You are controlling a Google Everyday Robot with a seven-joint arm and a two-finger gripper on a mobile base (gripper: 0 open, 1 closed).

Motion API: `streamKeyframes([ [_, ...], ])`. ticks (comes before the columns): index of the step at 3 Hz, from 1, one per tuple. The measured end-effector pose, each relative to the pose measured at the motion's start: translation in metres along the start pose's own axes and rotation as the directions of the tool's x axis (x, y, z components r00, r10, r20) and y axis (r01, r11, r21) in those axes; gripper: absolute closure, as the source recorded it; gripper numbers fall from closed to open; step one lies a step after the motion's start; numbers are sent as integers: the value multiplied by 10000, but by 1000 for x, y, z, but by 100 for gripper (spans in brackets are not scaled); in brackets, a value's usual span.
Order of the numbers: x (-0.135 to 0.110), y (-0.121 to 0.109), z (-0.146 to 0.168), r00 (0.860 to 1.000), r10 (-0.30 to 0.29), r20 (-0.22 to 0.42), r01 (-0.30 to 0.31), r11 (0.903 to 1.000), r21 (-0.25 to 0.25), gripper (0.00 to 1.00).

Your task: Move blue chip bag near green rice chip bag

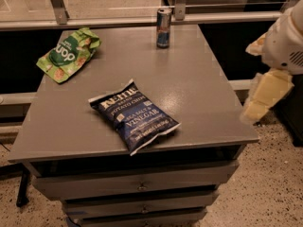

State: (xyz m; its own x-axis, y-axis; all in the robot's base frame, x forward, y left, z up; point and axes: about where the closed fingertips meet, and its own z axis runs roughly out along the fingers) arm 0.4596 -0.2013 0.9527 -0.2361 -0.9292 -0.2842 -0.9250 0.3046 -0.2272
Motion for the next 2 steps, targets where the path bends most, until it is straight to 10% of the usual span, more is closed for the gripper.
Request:
streamKeyframes([
  [1, -24, -6, 63, 9885, 1077, 1059, -1010, 9926, -667, 0],
  [2, -48, -1, 112, 9510, 2403, 1947, -2141, 9658, -1464, 0],
])
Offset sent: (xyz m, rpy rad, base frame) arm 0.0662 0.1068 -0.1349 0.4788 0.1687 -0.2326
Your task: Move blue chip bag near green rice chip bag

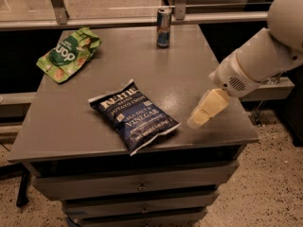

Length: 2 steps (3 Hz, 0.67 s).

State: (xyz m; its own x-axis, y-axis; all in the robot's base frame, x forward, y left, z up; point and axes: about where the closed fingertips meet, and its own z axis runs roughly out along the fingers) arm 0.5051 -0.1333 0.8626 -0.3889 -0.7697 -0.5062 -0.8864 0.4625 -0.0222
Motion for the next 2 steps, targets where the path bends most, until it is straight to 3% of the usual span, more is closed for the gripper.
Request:
streamKeyframes([
  [1, -19, 9, 24, 9927, 792, 908, -748, 9959, -507, 0],
  [2, -39, 24, 31, 9742, 1360, 1802, -1162, 9864, -1162, 0],
])
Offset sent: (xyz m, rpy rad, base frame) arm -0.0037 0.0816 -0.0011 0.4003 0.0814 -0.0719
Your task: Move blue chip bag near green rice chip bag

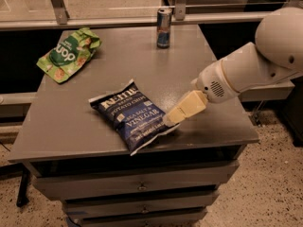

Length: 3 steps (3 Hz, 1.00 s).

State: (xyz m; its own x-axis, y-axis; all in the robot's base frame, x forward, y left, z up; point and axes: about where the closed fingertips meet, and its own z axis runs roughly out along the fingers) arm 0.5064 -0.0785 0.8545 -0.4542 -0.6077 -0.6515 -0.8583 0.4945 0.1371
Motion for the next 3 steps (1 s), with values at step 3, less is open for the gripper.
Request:
streamKeyframes([
  [3, -7, 57, 35, 9963, 124, 848, -29, 9938, -1109, 8],
])
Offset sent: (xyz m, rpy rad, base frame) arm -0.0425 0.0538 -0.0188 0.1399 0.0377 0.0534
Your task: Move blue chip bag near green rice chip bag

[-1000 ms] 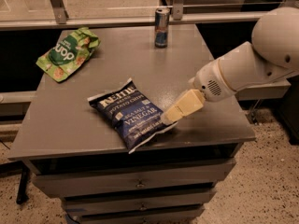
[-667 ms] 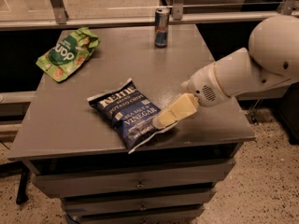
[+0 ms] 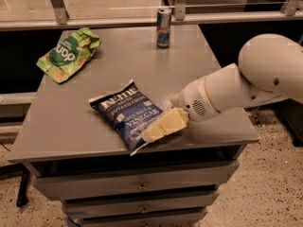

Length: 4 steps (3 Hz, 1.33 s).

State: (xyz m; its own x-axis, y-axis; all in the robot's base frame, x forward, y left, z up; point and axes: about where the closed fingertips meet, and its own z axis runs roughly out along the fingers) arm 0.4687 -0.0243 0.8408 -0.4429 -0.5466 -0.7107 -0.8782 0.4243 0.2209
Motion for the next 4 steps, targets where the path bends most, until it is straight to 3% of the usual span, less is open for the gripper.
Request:
streamKeyframes([
  [1, -8, 6, 6, 9997, -145, 221, 148, 9998, -116, 24],
  [2, -18, 8, 3, 9986, -228, 476, 232, 9997, -79, 49],
  [4, -15, 9, 3, 9984, 293, 474, -288, 9995, -106, 95],
])
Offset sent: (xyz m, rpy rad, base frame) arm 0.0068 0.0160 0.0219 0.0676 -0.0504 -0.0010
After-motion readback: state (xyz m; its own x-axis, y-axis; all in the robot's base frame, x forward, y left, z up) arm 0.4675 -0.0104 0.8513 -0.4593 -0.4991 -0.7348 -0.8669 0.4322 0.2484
